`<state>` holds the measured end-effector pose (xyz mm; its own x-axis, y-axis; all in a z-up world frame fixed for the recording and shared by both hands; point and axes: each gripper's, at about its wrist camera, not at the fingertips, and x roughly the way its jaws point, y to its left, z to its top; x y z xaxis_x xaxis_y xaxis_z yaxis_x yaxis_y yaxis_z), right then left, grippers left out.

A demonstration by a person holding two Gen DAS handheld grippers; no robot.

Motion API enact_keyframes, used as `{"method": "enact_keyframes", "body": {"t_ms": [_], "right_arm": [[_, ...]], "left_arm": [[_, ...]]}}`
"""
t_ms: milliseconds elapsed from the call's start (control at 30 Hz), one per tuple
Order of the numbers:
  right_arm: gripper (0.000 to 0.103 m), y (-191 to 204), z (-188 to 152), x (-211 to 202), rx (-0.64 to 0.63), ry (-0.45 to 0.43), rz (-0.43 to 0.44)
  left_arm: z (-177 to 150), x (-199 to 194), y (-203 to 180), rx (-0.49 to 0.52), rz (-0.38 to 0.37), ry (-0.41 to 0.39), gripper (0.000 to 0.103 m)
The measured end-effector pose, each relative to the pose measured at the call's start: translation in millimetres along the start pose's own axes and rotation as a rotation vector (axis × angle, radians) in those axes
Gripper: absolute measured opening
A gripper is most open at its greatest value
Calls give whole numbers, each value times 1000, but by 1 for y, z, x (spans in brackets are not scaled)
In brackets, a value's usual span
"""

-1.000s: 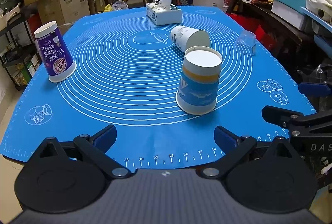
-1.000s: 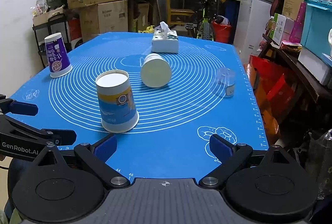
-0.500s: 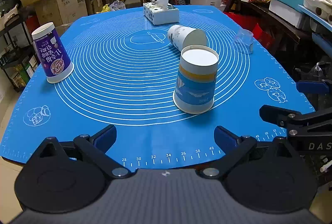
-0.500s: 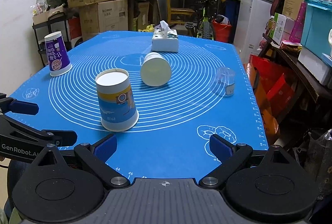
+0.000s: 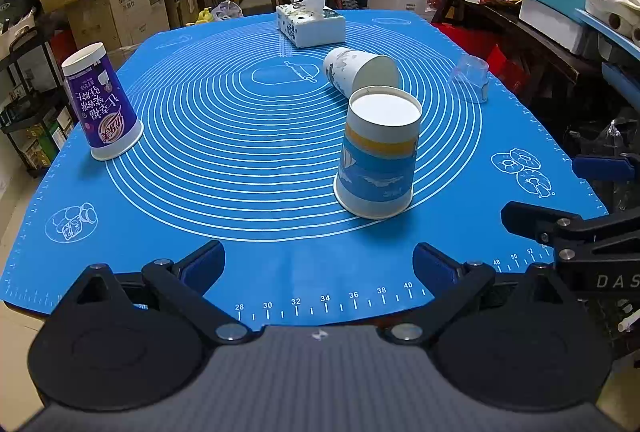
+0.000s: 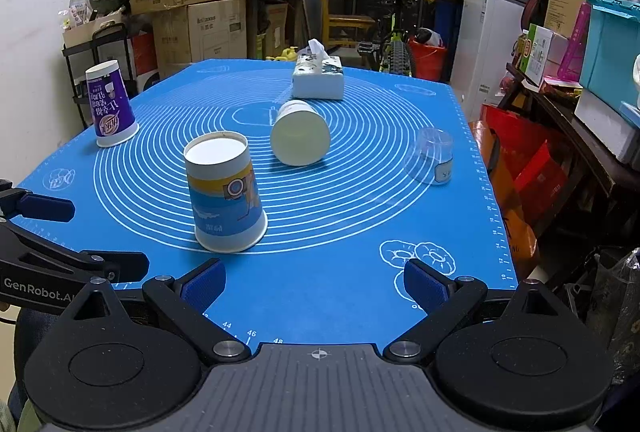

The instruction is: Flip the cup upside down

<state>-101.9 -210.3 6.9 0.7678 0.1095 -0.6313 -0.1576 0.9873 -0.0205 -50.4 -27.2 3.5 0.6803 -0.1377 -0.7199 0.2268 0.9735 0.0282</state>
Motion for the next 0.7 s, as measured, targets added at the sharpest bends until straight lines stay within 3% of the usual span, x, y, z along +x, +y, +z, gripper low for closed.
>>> {"method": "enact_keyframes", "body": {"t_ms": [700], "right_arm": [[96, -1, 0, -1, -2, -2, -6]], "left_arm": [[-1, 1, 0, 10, 4, 3, 99]]}}
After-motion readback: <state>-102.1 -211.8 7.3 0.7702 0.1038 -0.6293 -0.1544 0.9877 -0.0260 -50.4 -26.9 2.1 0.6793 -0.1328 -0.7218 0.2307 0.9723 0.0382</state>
